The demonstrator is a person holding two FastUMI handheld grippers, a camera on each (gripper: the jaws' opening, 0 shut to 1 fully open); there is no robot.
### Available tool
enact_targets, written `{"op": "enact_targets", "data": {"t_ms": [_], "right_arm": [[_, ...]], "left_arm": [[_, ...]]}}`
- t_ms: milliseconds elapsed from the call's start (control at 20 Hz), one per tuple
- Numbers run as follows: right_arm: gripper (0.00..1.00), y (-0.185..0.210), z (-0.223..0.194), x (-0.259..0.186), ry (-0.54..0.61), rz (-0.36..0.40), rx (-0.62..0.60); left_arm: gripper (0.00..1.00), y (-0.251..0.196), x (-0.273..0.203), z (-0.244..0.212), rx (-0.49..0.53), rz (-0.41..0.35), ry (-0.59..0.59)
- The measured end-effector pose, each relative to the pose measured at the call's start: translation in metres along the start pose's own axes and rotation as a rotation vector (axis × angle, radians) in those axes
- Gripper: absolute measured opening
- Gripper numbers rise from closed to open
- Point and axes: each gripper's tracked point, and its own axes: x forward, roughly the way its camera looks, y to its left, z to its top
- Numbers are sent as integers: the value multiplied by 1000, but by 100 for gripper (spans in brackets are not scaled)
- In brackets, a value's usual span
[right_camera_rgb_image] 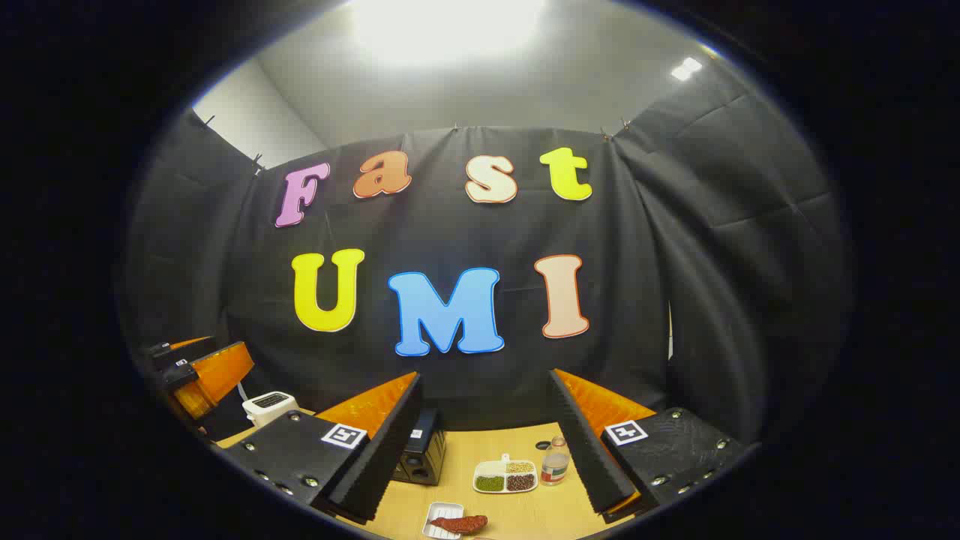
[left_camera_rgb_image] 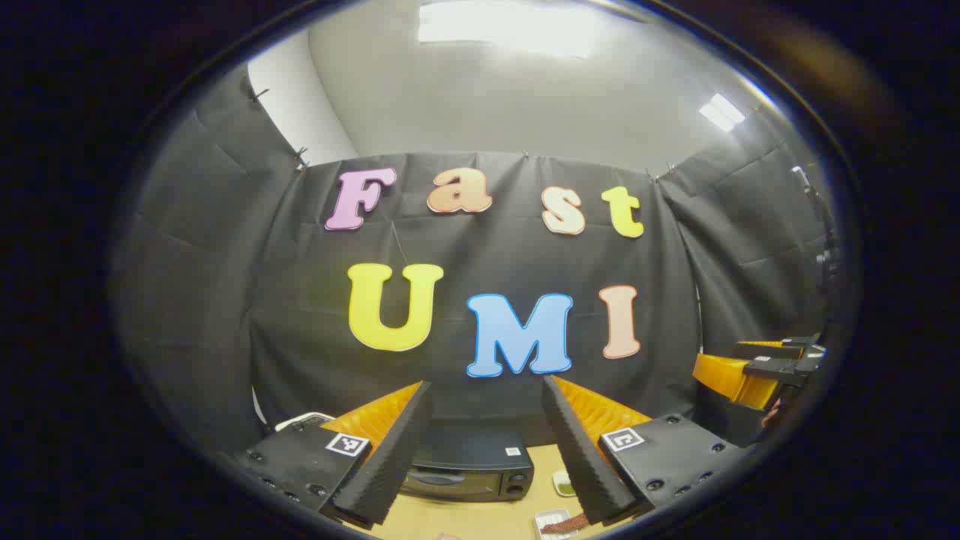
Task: Open the electric oven with the left hand, put the food in, and close the electric oven.
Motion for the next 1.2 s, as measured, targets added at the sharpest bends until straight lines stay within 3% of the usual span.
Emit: {"op": "enact_targets", "data": {"t_ms": [150,350,400,800,1200], "right_arm": [[100,3,2,-1,-10,3,1],[100,13,-5,-8,6,-3,-4],[100,14,-5,-9,5,-11,-8],[100,29,-11,-27,9,-85,-8],[100,38,-32,-19,44,-73,-5]], "left_arm": [[97,1,-2,0,-6,-7,1],[100,6,-6,2,2,-28,0],[97,10,-9,3,7,-30,-3],[100,34,-18,-11,-16,-86,24],[100,47,18,-71,-16,-109,140]]}}
